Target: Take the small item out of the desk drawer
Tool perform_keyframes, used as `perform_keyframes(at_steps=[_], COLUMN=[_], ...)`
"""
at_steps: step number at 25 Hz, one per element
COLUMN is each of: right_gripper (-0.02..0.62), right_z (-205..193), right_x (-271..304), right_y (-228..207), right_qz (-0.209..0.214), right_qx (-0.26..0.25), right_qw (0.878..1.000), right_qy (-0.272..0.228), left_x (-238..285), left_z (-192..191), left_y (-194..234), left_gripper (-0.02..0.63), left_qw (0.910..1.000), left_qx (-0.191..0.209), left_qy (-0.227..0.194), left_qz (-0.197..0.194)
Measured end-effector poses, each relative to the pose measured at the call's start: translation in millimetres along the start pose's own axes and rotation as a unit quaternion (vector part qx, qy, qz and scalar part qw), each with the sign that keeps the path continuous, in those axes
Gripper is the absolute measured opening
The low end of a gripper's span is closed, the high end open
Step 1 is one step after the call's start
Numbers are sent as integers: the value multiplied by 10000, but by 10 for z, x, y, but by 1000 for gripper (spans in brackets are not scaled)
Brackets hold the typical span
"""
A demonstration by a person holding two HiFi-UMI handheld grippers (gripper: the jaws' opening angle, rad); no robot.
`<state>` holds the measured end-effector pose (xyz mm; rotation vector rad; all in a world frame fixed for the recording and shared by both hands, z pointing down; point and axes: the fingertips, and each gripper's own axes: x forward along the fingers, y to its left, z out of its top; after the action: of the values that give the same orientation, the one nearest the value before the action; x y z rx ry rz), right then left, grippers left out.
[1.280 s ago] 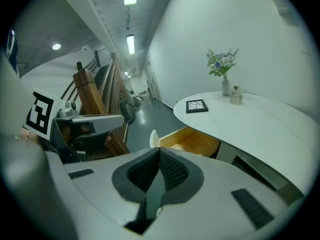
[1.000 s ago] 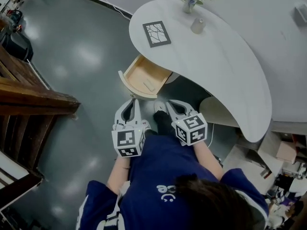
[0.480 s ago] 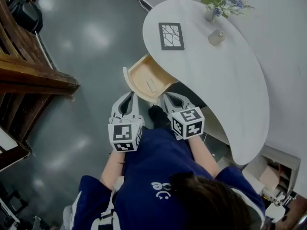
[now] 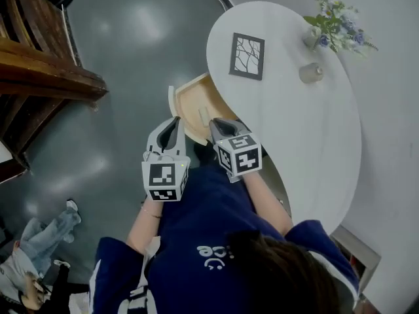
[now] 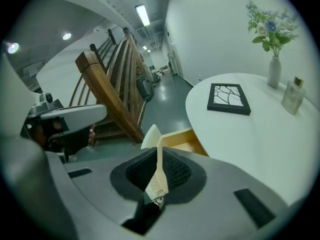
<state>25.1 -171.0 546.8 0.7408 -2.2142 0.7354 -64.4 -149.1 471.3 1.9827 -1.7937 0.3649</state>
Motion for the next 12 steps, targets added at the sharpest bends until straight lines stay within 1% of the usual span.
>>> perform_keyframes(at_steps=[5,12], right_gripper=[106,156], right_z=[-53,-259], right_x=[253,670], right_y=[-22,-98], right_qz=[232,456], right_qx=[-96,108], right_qw=[9979,9917], right_qy=[594,1200], left_x=[59,126], left_z=[5,1], left_y=[48,137], left_gripper=[3,3], left_qw=[9994,9976], left_qx=[-185,-335], left_qy=[95,213], left_qz=[268,560])
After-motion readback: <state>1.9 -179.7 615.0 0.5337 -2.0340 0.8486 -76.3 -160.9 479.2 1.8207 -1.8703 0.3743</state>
